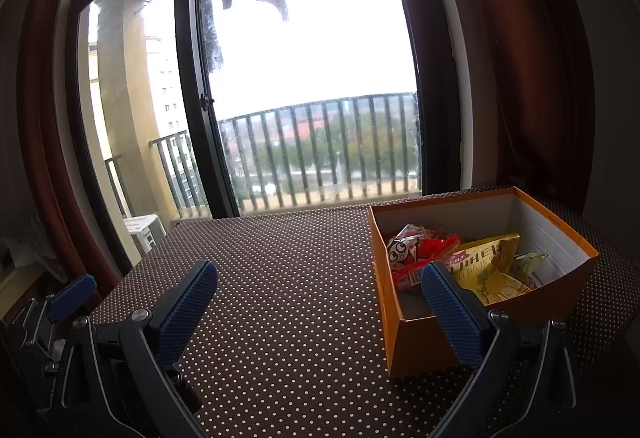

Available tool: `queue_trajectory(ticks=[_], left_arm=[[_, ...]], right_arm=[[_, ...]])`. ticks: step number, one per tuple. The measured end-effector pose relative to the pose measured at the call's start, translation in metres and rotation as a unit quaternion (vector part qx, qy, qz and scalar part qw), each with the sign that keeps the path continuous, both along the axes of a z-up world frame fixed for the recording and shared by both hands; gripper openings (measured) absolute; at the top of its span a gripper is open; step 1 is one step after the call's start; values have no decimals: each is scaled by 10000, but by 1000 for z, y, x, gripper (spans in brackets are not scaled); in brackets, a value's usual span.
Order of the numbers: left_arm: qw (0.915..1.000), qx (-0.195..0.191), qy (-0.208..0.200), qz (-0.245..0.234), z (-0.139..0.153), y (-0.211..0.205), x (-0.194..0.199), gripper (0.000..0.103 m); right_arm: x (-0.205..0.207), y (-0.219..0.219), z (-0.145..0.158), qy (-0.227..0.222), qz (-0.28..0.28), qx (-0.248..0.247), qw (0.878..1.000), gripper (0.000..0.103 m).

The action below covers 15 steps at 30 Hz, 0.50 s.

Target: Organize snacks

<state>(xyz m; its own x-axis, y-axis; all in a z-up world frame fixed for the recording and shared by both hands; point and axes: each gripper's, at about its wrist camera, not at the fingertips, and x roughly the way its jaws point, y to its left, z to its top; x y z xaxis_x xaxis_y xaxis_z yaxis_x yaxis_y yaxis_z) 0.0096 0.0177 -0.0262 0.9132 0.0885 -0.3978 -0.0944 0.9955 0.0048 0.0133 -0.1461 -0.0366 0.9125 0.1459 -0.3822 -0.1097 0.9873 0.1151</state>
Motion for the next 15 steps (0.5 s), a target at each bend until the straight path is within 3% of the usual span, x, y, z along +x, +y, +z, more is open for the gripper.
queue_trajectory(ticks=[15], left_arm=[[10000,-16,-5,-9,-1,-2,-3,102]], right_arm=[[0,-3,-1,26,-87,21,10000,103]])
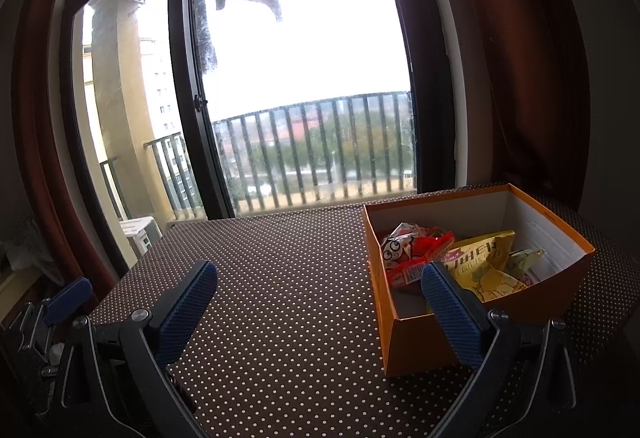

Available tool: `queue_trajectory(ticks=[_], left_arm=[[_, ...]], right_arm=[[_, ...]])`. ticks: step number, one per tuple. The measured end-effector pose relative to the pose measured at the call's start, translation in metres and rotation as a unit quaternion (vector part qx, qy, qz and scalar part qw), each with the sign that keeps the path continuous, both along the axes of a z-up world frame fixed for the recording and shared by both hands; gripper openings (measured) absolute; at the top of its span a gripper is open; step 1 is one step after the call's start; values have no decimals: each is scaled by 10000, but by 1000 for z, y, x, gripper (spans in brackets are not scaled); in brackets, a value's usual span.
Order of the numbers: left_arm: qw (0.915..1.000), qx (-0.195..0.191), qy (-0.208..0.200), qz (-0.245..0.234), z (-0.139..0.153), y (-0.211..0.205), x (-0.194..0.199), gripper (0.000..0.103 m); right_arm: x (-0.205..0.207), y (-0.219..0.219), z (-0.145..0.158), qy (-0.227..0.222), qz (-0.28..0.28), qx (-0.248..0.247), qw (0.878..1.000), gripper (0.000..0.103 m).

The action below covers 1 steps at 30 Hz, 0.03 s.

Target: Organize snacks

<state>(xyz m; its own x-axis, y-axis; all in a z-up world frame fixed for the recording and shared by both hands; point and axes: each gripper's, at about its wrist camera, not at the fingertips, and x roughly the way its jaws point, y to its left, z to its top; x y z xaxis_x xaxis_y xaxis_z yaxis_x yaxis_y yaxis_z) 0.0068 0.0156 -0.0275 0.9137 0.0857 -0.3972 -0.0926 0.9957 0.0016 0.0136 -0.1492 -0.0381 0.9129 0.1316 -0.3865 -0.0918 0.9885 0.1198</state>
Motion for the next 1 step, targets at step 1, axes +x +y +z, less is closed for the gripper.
queue_trajectory(ticks=[1], left_arm=[[10000,-2,11,2,0,0,0,102]], right_arm=[[0,0,0,8,-3,-2,10000,103]])
